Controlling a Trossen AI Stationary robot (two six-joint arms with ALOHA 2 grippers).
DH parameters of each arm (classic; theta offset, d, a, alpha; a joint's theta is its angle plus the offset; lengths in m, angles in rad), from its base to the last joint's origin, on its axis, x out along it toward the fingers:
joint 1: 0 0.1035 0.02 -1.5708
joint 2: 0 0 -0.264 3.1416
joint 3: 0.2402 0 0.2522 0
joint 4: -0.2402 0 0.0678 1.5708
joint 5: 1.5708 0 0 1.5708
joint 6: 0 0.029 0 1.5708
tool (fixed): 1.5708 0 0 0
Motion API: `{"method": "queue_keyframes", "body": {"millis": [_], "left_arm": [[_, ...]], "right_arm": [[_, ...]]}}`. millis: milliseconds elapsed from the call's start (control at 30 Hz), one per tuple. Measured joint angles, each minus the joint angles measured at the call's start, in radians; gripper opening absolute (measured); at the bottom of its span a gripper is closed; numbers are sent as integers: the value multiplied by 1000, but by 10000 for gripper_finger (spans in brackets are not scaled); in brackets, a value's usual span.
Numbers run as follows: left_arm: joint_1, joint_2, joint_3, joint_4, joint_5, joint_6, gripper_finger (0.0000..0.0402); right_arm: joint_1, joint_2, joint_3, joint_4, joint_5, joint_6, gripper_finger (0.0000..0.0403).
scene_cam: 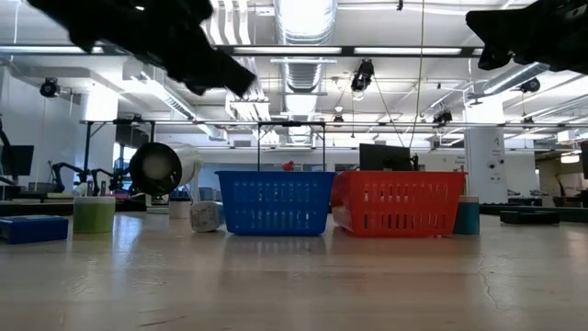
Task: Sort adapters and digital timers
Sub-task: Put the dark blue timer into the blue bin
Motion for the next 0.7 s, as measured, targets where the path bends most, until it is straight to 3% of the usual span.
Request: {"method": "queue_keyframes", "body": {"millis": [333, 700], "left_arm": [[-2, 329, 190, -100, 68, 44, 50], [3, 471, 252, -132, 112, 102, 50]], "right_arm": [[0, 0, 0, -5, 0, 0, 8], [0, 0, 0, -5, -1, -6, 8]]}}
